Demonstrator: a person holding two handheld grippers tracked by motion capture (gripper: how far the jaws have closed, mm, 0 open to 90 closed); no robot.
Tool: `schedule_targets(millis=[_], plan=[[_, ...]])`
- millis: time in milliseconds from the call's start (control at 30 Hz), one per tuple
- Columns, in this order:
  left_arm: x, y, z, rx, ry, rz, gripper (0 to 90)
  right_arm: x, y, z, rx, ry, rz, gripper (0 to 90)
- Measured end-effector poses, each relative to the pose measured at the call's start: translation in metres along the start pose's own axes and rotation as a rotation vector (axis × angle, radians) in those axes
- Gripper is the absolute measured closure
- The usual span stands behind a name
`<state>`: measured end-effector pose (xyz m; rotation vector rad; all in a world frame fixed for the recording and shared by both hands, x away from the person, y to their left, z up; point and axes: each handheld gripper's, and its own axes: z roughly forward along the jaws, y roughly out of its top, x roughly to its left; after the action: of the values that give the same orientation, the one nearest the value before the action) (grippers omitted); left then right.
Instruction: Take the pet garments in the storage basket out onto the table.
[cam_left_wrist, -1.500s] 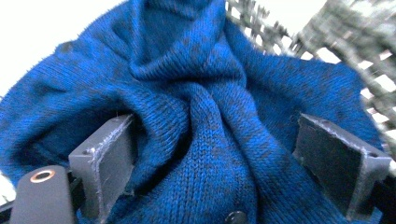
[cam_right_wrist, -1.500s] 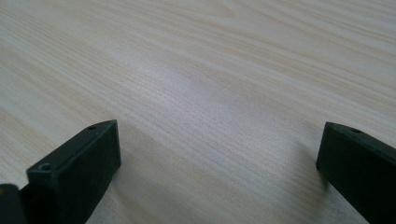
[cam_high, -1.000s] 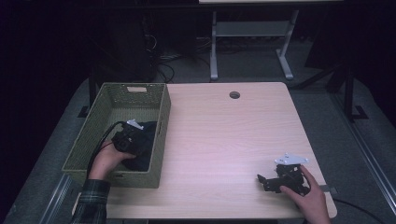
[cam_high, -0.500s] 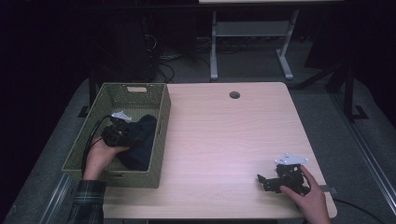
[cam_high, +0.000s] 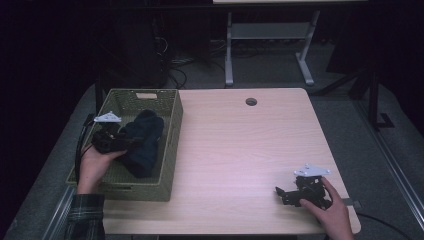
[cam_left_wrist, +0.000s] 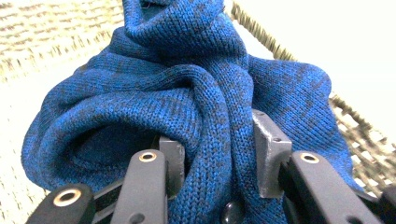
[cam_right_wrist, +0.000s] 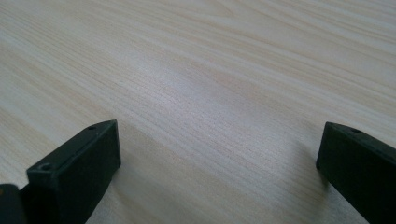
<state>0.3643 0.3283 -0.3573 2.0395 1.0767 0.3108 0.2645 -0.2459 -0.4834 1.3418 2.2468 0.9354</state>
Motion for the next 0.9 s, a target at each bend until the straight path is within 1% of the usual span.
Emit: schedule_targets(millis=[100, 167, 333, 400, 633, 900], plan=[[0.000, 0.002, -0.006, -0.029, -0.011, -0.005, 62.7, 0.000, 0.000, 0.000, 0.000, 0.000, 0.000, 0.0], [0.000, 0.004, -0.008, -0.039, -0.019, -0.005, 62.9, 0.000, 0.000, 0.000, 0.000, 0.000, 0.000, 0.0], [-0.002, 0.009, -0.015, -0.079, -0.039, 0.005, 63.0, 0.000, 0.000, 0.000, 0.000, 0.001, 0.000, 0.0], [-0.003, 0.013, -0.019, -0.104, -0.042, 0.019, 62.9, 0.000, 0.000, 0.000, 0.000, 0.001, 0.000, 0.0], [-0.011, 0.027, -0.034, -0.180, -0.063, 0.039, 63.1, 0.000, 0.000, 0.000, 0.000, 0.001, 0.000, 0.0], [-0.020, 0.046, -0.039, -0.245, -0.103, 0.053, 63.8, 0.000, 0.000, 0.000, 0.000, 0.001, 0.001, 0.0]])
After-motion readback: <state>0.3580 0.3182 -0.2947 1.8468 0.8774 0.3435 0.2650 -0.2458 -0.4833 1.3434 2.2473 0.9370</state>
